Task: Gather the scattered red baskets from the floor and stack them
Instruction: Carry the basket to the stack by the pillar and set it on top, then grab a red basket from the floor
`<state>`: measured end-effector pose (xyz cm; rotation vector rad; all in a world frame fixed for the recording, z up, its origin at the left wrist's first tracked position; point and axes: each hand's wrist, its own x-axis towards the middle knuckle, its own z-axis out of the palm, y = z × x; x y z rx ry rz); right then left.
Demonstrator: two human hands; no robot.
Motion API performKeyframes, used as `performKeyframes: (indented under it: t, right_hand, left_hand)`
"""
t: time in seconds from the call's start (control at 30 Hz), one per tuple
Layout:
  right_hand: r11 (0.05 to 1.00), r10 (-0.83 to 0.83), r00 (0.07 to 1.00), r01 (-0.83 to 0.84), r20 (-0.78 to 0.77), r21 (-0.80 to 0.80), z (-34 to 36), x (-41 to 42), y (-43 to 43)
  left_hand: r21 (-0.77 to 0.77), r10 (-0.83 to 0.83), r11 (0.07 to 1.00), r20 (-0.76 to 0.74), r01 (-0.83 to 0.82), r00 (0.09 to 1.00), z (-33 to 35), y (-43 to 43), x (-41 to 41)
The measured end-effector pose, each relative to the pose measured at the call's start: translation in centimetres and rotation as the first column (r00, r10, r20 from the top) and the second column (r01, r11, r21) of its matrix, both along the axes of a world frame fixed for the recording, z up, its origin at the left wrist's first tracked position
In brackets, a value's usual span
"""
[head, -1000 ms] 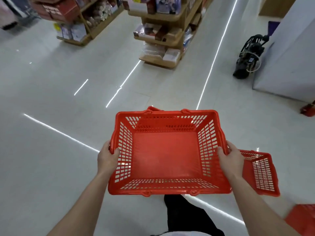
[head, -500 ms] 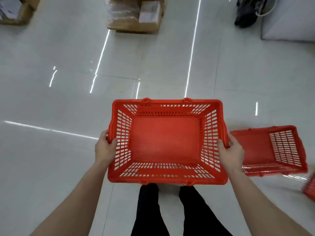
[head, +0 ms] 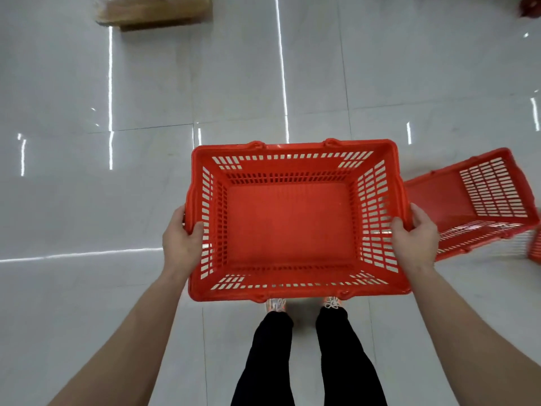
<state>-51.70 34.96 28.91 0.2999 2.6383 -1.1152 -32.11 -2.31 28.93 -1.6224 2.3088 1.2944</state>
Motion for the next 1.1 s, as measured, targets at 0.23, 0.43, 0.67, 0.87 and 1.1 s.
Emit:
performKeyframes:
  t: [0.23, 0.43, 0.67, 0.87, 1.1]
  right_hand:
    - [0.999, 0.029, 0.975, -0.024, 0.218, -0.026, -4.4, 2.8, 0.2]
    - [0.99, 0.109, 0.905, -0.137, 0.412, 0.039, -7.6, 3.1, -0.8]
    - [0.866, 0.229, 0.832, -0.411, 0.505, 0.285, -0.4, 2.6, 0.0]
    - [0.788, 0.202, 0.87, -0.416, 0.449, 0.453, 13.5, 4.2, 5.2]
    - [0.796, -0.056, 0.933, -0.173, 0.355, 0.581, 26.0, 12.4, 18.2]
  left_hand:
    - [0.085, -0.063, 0.995, 0.135, 0.052, 0.989, -4.4, -0.6, 1.2]
    - [0.178, -0.135, 0.979, 0.233, 0.094, 0.963, -6.1, -0.4, 0.7]
    - [0.092, -0.528, 0.835, 0.413, 0.542, 0.742, 0.6, 3.5, -0.9]
    - [0.025, -0.788, 0.49, 0.439, 0.871, 0.431, 11.3, 11.8, -4.6]
    - [-0.086, -0.928, 0.174, 0.32, 0.981, 0.192, 22.9, 25.6, -10.5]
